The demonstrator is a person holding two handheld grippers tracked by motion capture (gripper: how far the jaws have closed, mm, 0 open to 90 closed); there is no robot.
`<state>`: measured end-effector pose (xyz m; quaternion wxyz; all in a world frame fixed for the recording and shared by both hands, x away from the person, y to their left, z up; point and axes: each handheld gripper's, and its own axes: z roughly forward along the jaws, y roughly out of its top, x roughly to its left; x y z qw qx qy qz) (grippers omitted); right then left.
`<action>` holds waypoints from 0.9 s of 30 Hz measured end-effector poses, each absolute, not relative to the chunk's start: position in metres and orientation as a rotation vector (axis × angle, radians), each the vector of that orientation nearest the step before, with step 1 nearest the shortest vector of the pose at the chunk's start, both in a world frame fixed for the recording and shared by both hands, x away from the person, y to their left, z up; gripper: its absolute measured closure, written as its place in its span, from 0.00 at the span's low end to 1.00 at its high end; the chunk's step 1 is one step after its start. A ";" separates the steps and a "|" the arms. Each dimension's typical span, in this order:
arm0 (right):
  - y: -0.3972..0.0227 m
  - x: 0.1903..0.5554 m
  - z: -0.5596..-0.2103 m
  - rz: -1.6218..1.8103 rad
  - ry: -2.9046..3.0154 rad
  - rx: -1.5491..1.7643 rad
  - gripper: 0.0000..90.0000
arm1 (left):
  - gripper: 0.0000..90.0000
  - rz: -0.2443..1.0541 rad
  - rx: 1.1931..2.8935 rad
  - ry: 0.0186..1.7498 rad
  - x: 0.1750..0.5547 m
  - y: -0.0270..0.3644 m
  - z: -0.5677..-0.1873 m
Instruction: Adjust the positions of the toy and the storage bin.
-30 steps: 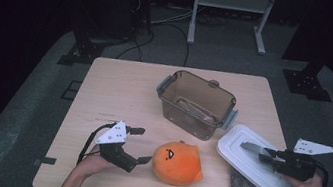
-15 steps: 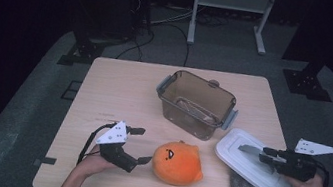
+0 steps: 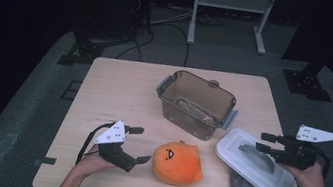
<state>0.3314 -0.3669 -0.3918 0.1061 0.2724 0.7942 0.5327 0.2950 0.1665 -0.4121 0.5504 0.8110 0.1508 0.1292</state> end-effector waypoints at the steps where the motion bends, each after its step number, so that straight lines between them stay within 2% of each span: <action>1: -0.356 0.334 -0.381 1.576 2.349 0.765 0.52 | 0.09 0.305 1.919 0.358 0.295 0.167 -0.412; 14: -0.293 0.358 -0.339 1.594 2.416 0.586 0.49 | 0.09 0.309 1.912 0.354 0.294 0.169 -0.411; 27: -0.234 0.390 -0.323 1.536 2.515 0.490 0.47 | 0.09 0.304 1.919 0.346 0.292 0.170 -0.411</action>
